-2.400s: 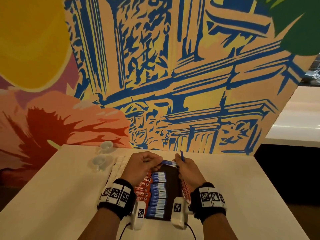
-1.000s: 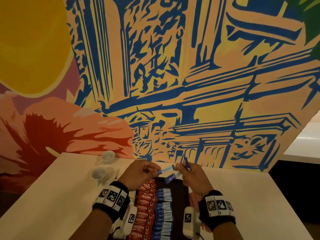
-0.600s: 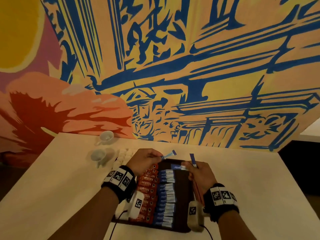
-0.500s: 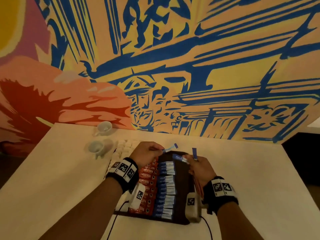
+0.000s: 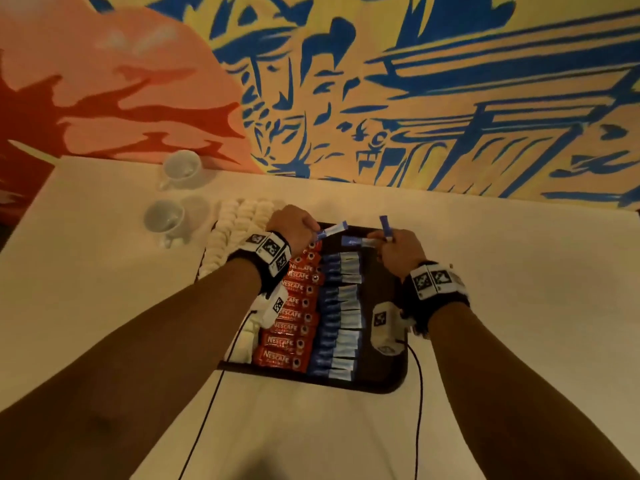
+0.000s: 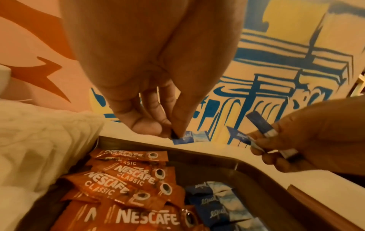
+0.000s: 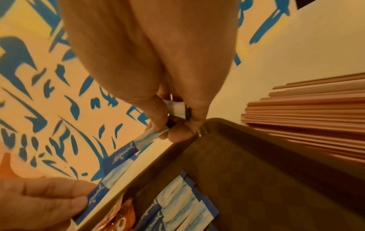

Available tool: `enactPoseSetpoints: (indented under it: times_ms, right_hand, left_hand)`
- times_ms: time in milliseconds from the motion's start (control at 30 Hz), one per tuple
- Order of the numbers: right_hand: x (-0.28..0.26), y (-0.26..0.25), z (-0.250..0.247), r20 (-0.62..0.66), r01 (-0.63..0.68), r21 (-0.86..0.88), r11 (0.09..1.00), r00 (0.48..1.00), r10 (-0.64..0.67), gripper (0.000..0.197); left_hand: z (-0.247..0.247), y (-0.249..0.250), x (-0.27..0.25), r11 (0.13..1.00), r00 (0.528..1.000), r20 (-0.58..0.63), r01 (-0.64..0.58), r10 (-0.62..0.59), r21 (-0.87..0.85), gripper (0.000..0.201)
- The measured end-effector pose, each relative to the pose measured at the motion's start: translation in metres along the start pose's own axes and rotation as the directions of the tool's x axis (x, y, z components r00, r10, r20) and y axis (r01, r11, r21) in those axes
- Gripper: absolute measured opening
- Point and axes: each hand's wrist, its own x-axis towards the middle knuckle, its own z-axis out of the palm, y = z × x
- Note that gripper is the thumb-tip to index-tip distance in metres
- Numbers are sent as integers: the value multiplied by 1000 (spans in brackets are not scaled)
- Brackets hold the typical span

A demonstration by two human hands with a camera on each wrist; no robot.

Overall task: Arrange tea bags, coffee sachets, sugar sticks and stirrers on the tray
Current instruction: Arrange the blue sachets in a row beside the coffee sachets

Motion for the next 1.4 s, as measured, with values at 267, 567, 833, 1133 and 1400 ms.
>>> enactPoseSetpoints:
  times_ms: [267,567,833,1133,1400]
  right_hand:
    - [34,-1,20,-38,-52,-172,984,998,47,24]
    - [48,6,32,-89,-71,-269,960,995,48,18]
    - [50,9,35,-102,-73,-250,965,994,49,21]
    - [44,8,30,-146,-29,-198,980,989,-1,19]
    - [25,-6,21,-167,196,-169,966,960,-224,18]
  left_hand:
    - [25,6,34,976,997,7,-81,82,201,14]
    - [39,2,51,959,996,16,-87,85,269,10]
    - [37,4,53,961,994,-37,-91,104,260,7]
    - [26,8,43,983,986,-48,-157,162,98,4]
    - [14,32,21,909,962,179,-122,208,-399,23]
